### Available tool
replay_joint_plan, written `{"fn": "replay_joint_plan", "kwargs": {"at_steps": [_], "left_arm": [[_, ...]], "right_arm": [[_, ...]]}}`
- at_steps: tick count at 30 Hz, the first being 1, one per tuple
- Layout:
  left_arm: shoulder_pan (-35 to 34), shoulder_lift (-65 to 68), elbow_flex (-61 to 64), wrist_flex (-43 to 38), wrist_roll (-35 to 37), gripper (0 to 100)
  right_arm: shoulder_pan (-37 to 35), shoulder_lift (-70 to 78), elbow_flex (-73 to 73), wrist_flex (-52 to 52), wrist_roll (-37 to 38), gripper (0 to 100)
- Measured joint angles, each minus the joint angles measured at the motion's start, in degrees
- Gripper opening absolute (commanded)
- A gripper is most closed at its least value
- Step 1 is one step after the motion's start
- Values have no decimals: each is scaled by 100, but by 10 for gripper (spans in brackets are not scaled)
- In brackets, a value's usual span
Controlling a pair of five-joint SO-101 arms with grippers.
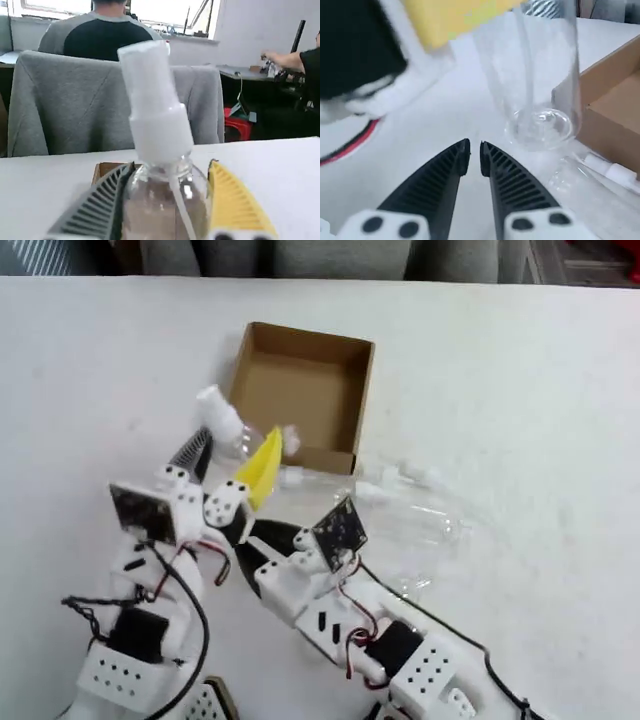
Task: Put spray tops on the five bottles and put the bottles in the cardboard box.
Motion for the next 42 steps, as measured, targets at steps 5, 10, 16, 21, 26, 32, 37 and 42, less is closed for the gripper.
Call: {"fn": "replay_joint_plan", "kwargs": {"at_steps": [5,10,16,21,26,32,37,42], "left_arm": [[0,1319,-580,26,-62,20],[0,1495,-580,79,-79,20],[-18,1451,-554,79,-88,20],[-44,1407,-554,79,-88,20],[-220,1442,-563,-220,-79,20],[-615,2945,-1196,-818,-79,20],[-703,4949,-2453,-1081,-79,20],[-703,6497,-3121,-2066,-79,20]], "right_arm": [[255,844,0,-879,0,18],[519,1776,-202,-1380,9,17],[580,2567,-554,-1442,9,17],[589,2444,-563,-1424,18,16],[703,1934,-554,-782,0,16],[1635,1011,-730,422,79,17],[2312,738,-791,782,712,18],[2664,738,-791,782,818,18]]}}
